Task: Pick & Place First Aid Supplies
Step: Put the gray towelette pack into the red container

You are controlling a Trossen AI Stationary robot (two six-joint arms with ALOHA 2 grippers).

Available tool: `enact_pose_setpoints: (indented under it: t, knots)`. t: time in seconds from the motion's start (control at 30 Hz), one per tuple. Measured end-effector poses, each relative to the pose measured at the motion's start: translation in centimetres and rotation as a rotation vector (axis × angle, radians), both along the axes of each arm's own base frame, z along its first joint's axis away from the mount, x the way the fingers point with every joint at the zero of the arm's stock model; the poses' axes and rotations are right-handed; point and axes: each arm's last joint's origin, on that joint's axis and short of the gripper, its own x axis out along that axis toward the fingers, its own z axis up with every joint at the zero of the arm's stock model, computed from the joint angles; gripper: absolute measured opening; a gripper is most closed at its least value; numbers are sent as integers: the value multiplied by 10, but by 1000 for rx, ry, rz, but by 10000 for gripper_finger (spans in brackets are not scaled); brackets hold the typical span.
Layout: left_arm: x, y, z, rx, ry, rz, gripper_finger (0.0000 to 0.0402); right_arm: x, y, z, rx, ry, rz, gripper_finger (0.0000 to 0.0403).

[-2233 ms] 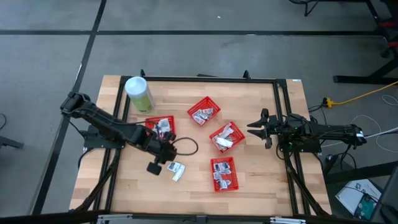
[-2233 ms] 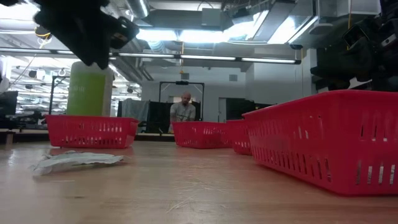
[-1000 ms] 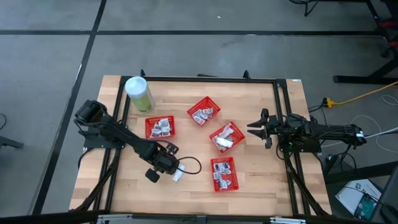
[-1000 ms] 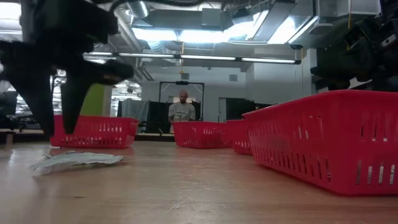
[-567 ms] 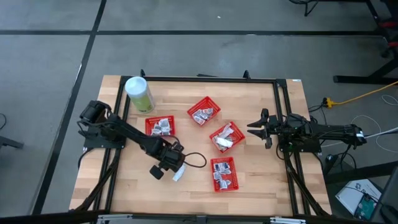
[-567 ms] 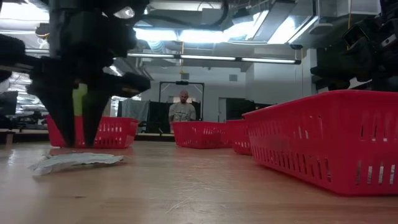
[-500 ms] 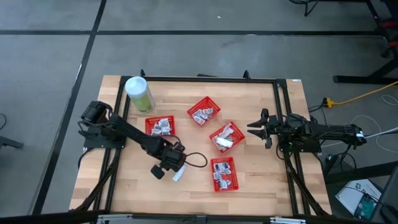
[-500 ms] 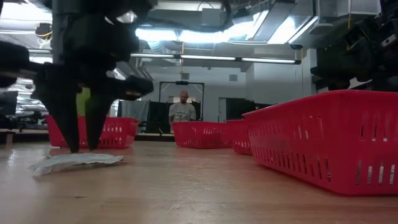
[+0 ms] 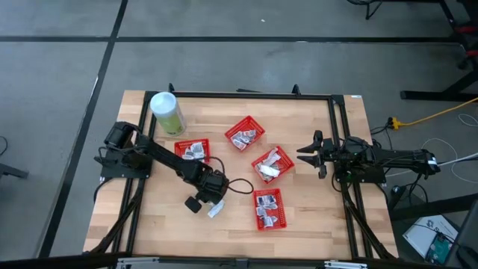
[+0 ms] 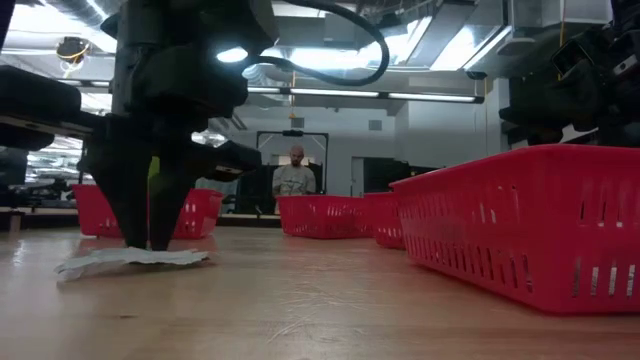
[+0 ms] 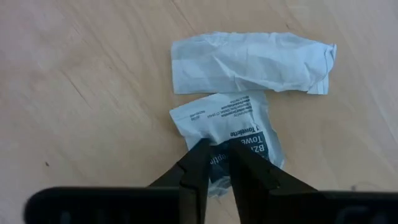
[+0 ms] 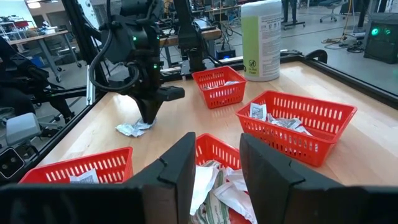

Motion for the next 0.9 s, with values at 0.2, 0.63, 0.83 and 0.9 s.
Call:
enact_pose_setpoints:
  t: [0.2,0.63,0.83,0.9]
  knots:
    - [-1,-1,0,2,2,5,6,0,0,0,0,0,0,126]
    - [-11,1,23,4,-26,48,2,0,0,0,1,0,0,126]
    - [-20,5,48,36,-76,61,2,0,0,0,0,0,0,126]
    - [-24,7,59,39,-105,66,1,0,0,0,1,0,0,126]
